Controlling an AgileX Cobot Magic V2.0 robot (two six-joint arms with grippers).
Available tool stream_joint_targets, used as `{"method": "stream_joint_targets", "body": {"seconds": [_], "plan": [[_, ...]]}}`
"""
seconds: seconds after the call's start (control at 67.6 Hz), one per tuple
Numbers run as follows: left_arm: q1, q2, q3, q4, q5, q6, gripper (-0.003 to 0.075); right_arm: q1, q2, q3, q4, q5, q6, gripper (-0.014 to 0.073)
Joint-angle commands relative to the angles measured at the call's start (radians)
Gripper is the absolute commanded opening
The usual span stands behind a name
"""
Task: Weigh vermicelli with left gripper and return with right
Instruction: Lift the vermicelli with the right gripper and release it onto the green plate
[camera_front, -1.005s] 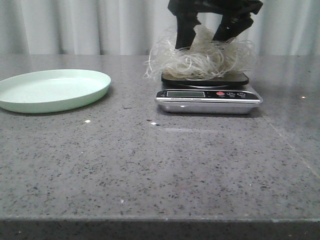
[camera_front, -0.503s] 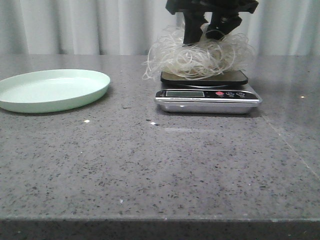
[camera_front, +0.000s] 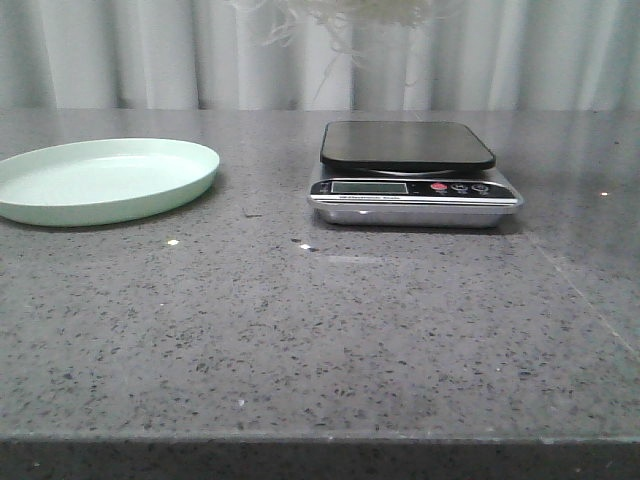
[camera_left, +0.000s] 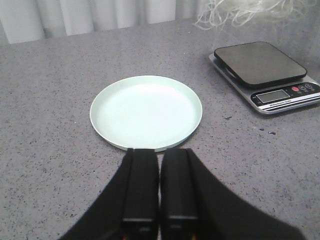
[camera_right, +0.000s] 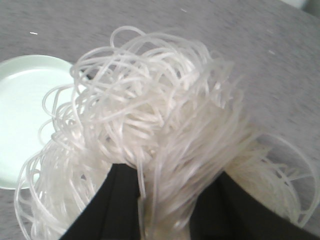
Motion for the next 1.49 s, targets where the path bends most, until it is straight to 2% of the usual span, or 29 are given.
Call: {"method": "stream_joint_targets", "body": {"seconds": [0.0,0.296,0.473,0.754,0.813,0.991,1.094,1.301,1.478], "plan": [[-0.005,0.01,-0.025,0.007,-0.073,-0.009,0.0134,0.08,-0.039,-0.035,0.027,-0.1,-0.015,0.0144],[-0.005,0.01,-0.025,0.007,-0.073,-0.009,0.0134,0.244,0.062,-0.043,0.028,-0.229,-0.015,0.0144],[-0.005,0.01,-0.025,0.007,-0.073,-0.009,0.0134,0.271,0.14,-0.043,0.055,-0.326,-0.015,0.0144],[-0.005,0.01,-0.025,0.007,-0.073,-0.009,0.0134,0.27,0.226,-0.043,0.06,-0.401,-0.015,0.0146],[-0.005,0.01,-0.025,0.007,-0.073,-0.009,0.0134,0.27,0.237,-0.043,0.06,-0.41,-0.015,0.0177],[-0.005,0.01,-0.025,0.007,-0.073,-0.009,0.0134,0.27,0.26,-0.043,0.072,-0.42,-0.015,0.0391],[-0.005,0.01,-0.025,0.007,-0.073,-0.009,0.0134,0.27,0.27,-0.043,0.072,-0.417,-0.015,0.0439],[-0.005,0.01,-0.025,0.007,-0.073,-0.009,0.0134,0.269,0.275,-0.043,0.074,-0.414,-0.015,0.0461],[-0.005,0.01,-0.025,0.007,-0.073,-0.009,0.0134,0.257,0.232,-0.081,0.024,-0.382,-0.015,0.0559]]}}
